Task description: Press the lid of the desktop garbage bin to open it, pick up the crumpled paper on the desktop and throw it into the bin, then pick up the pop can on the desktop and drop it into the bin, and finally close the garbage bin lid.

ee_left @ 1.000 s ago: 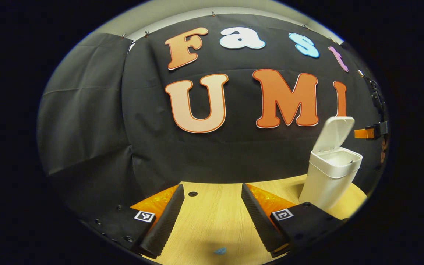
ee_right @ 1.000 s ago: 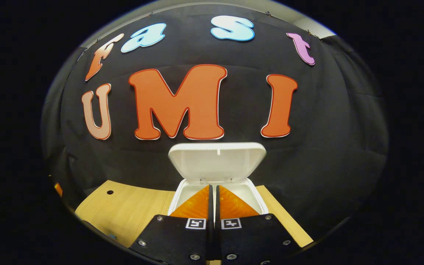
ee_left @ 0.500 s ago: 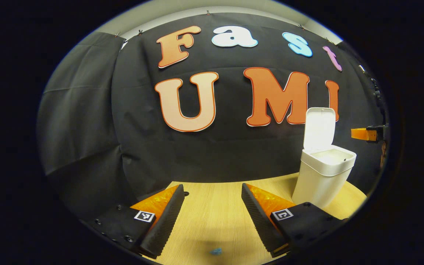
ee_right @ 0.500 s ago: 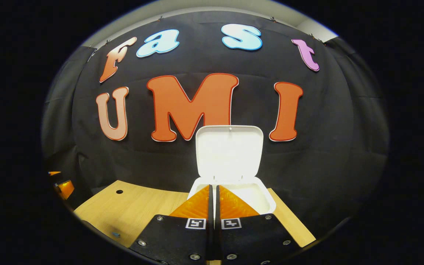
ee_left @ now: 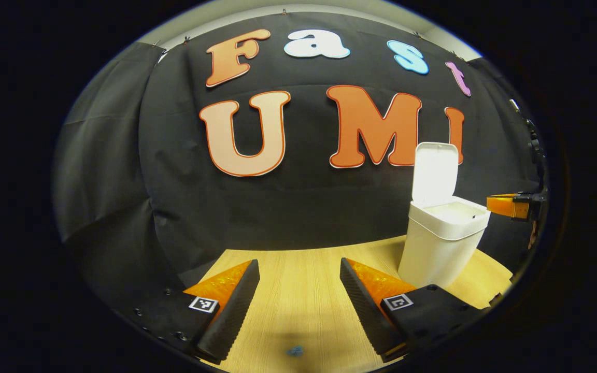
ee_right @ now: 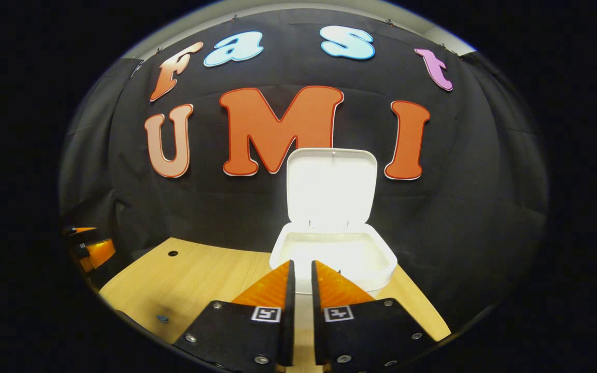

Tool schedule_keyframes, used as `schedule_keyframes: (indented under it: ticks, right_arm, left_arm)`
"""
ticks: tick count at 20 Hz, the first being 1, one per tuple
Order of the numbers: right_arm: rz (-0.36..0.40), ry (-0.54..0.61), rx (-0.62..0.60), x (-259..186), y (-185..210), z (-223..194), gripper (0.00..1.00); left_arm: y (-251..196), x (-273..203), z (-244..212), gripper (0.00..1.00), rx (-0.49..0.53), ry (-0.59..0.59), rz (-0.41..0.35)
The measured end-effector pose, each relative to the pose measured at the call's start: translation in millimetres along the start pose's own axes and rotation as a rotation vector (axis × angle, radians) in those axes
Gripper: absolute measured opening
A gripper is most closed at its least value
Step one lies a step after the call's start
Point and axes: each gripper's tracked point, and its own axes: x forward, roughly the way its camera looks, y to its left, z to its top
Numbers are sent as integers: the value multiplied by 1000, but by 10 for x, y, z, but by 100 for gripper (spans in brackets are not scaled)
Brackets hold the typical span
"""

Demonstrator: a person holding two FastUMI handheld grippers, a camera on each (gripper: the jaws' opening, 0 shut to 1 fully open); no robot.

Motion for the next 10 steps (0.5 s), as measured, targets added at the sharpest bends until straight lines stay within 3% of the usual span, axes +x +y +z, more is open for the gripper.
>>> schedule_keyframes:
  ticks: [1,2,4,10]
  right_arm:
    - [-4,7,-13,-16,14,-41,18]
    - [-7,16,-23,-35,31,-90,41]
    - [9,25,-29,-70,124,-158,60]
    - [103,77,-44,-158,483,-462,88]
  left_arm:
    - [-16,12,-15,100,7,7,-3]
    - [-35,9,-25,100,13,10,-8]
    - [-75,14,-57,100,21,19,-23]
    - [-102,68,-268,100,28,77,-44]
